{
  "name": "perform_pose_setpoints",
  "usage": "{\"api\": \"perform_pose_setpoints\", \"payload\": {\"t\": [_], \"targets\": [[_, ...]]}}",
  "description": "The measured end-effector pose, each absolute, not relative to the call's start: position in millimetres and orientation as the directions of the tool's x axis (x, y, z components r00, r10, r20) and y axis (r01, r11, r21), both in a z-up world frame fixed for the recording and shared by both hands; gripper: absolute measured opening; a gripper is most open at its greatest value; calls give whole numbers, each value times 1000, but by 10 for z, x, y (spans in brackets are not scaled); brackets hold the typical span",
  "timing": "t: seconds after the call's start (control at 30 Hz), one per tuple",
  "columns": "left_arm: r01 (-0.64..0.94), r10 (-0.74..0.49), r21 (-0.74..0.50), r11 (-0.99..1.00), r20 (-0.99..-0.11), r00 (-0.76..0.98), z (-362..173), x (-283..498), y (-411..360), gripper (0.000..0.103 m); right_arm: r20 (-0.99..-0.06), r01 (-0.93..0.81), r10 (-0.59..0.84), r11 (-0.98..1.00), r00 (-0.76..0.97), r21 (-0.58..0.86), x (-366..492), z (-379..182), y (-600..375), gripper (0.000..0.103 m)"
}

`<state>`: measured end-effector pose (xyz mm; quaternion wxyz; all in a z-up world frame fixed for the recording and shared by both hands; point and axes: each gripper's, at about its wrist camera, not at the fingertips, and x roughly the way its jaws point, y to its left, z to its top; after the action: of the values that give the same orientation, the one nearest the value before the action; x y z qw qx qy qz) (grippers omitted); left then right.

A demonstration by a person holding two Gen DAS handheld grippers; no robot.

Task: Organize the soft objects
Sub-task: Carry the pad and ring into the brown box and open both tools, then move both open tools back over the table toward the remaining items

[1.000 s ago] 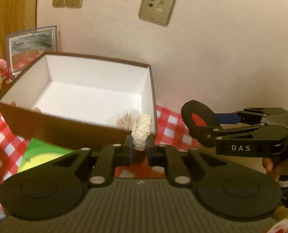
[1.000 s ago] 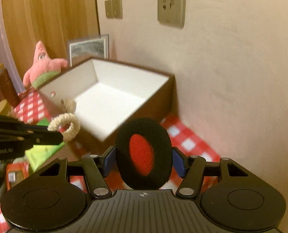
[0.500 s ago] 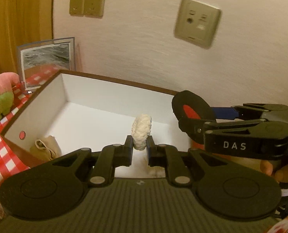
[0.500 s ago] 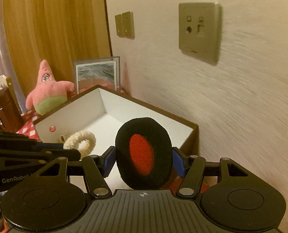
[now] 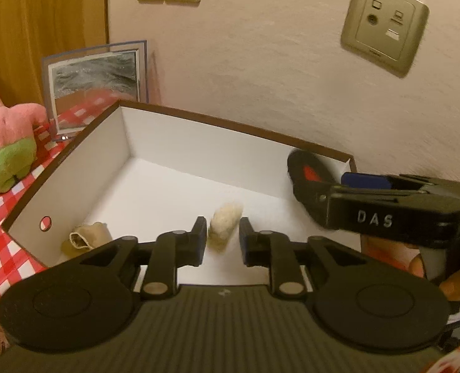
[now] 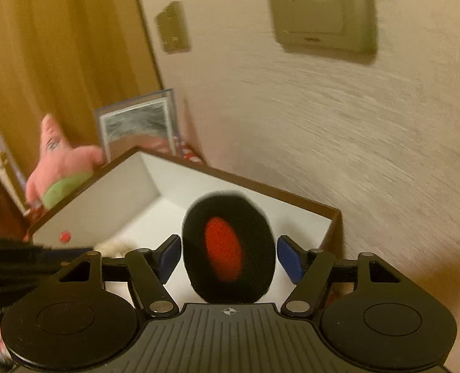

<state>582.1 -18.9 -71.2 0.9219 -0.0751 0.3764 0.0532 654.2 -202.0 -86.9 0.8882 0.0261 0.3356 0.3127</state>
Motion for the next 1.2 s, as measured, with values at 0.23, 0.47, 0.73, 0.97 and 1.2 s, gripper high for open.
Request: {"api": "perform_pose_setpoints", "payload": {"t": [0.23,0.47,0.73,0.97,1.2], "targets": [[-170,51,-94,981,-720,692,-761,5872,-60,39,-585,-543,562,807,585,232,6466,-864,-2071,74],[-167,46,-95,981,-728,684,-752,5785,15,39,-565,-526,571,809,596,262,6301,-828,-2155,74],[-145,22,-115,983,-706,708,-602,5557,44,39,-540,-523,582,805,608,279,6047,-701,-2273,74],[-118,-9,-144,982,-669,743,-368,5176,22,39,-520,-527,590,801,618,283,5622,-520,-2383,74],[-114,-17,-161,980,-645,764,-191,4648,84,39,-487,-537,588,803,646,257,5061,-340,-2521,74]]}}
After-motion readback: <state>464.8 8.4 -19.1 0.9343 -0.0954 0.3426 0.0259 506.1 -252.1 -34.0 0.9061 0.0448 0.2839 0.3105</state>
